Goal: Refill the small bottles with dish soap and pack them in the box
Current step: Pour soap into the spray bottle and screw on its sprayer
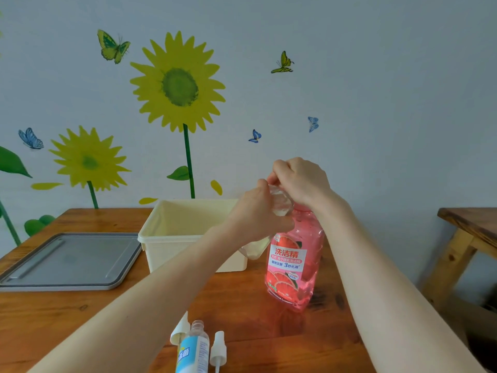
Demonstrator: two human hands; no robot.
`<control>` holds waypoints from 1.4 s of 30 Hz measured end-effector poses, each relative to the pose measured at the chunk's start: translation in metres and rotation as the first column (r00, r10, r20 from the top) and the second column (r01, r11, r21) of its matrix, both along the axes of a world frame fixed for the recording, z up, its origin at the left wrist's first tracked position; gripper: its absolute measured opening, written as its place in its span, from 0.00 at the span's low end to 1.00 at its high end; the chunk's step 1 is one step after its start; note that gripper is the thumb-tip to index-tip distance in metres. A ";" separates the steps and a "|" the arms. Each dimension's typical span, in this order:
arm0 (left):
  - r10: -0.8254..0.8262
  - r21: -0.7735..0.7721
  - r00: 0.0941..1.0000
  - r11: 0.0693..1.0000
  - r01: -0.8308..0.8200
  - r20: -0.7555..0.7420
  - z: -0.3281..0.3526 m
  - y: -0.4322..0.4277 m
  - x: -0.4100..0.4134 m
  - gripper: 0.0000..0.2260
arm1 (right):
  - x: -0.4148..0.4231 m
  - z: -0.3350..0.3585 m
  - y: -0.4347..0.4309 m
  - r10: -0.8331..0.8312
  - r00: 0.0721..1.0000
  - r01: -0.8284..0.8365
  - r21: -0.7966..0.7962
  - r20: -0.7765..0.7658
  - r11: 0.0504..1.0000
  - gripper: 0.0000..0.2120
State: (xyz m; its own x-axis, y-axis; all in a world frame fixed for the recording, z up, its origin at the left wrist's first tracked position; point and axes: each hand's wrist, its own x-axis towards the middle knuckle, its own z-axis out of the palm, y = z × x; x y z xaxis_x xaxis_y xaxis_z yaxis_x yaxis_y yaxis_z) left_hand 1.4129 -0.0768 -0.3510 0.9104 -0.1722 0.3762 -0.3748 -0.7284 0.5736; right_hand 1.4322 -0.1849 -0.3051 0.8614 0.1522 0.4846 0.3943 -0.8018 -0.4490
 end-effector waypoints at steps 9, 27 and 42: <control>-0.004 0.015 0.999 1.000 0.003 0.045 0.010 0.003 -0.002 0.22 | 0.002 0.010 -0.003 0.044 0.998 -0.043 0.029 -0.054 0.999 0.20; 0.011 0.024 1.000 1.000 -0.012 0.012 0.004 0.000 0.000 0.23 | 0.001 0.003 -0.002 0.015 1.000 -0.015 0.059 0.002 0.998 0.20; 0.010 0.008 0.999 1.000 -0.010 0.037 0.000 -0.001 0.001 0.22 | 0.002 0.000 0.001 -0.038 0.999 0.038 -0.016 0.013 0.999 0.20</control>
State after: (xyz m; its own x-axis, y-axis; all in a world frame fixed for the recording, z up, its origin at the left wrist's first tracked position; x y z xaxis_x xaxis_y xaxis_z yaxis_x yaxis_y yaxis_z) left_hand 1.4134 -0.0776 -0.3512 0.8975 -0.1663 0.4084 -0.3885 -0.7365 0.5538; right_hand 1.4342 -0.1838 -0.3052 0.8604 0.1277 0.4934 0.3692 -0.8235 -0.4307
